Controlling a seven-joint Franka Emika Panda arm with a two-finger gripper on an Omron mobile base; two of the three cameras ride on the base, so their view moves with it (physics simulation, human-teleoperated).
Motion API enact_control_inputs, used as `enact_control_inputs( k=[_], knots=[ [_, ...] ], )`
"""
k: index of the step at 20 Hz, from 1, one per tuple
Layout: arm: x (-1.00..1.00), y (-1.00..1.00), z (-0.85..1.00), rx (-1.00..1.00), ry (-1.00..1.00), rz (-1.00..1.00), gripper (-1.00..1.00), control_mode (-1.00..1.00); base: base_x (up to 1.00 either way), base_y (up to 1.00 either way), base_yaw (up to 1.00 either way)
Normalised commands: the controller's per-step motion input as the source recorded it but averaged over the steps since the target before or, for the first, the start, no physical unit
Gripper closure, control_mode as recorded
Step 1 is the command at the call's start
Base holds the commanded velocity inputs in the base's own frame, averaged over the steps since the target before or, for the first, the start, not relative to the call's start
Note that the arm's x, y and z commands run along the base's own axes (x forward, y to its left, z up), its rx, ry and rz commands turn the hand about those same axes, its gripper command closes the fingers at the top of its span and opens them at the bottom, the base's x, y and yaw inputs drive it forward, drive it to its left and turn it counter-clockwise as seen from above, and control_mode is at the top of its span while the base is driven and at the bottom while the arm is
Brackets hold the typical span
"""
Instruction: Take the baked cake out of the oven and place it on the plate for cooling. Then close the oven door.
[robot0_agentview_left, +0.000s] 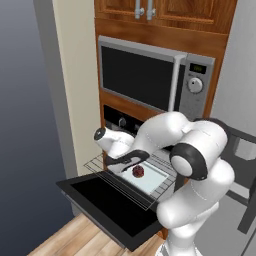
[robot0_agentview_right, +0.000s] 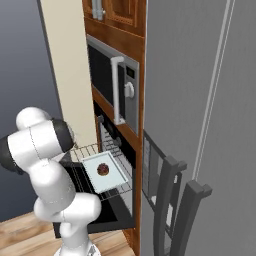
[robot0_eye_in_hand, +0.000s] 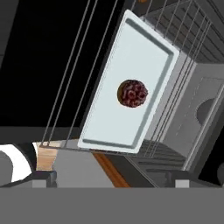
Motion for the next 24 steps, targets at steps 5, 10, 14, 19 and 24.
enact_control_inputs(
  k=[5,10,14,19,24],
  knots=[
    [0.0,-0.34,0.02,-0.22,0.22,0.21,-1.0,-1.0,0.0,0.0,0.0],
    [0.03,-0.1,-0.15,-0.03,0.16,0.27,-1.0,-1.0,0.0,0.0,0.0],
    [0.12,0.0,-0.26,0.0,0.17,0.18,-1.0,-1.0,0.0,0.0,0.0],
    [0.17,-0.01,-0.36,0.0,0.08,0.11,-1.0,-1.0,0.0,0.0,0.0],
    [0.14,-0.01,-0.31,0.0,0.07,0.05,-1.0,-1.0,0.0,0.0,0.0]
  ],
)
